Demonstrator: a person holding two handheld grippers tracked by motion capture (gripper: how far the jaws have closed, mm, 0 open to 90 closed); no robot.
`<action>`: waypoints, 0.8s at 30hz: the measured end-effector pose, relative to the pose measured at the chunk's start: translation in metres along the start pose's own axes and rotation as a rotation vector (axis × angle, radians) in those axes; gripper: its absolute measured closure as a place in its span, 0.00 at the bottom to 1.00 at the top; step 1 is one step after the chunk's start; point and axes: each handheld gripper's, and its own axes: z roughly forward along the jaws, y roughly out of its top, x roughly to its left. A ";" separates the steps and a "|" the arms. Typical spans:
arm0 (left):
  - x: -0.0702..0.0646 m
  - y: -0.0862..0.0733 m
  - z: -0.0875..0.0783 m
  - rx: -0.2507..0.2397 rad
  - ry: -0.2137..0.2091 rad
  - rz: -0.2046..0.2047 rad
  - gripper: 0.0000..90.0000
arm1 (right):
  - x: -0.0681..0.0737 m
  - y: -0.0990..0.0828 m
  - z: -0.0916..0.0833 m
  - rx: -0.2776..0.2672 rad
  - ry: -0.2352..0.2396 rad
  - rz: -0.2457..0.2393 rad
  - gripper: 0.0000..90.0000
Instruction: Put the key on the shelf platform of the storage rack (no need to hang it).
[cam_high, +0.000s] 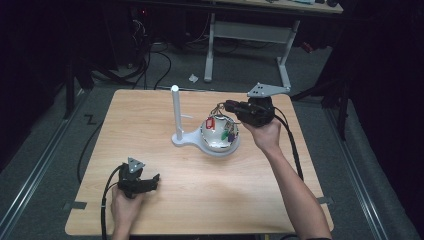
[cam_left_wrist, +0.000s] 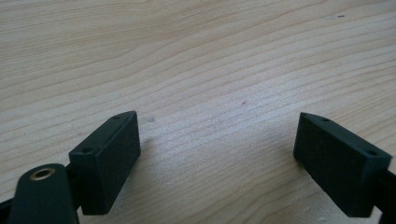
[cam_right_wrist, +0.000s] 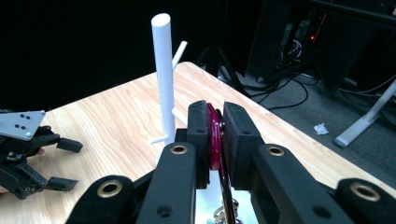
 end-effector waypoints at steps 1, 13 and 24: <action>0.000 0.000 0.000 0.001 -0.001 0.000 0.17 | -0.001 -0.001 0.002 0.003 0.001 0.006 0.91; 0.000 0.000 0.000 0.000 0.004 -0.007 0.17 | -0.007 -0.016 0.022 0.043 -0.007 0.028 0.91; 0.000 0.000 0.000 0.001 -0.004 0.002 0.17 | -0.010 -0.032 0.034 0.087 -0.015 0.034 0.91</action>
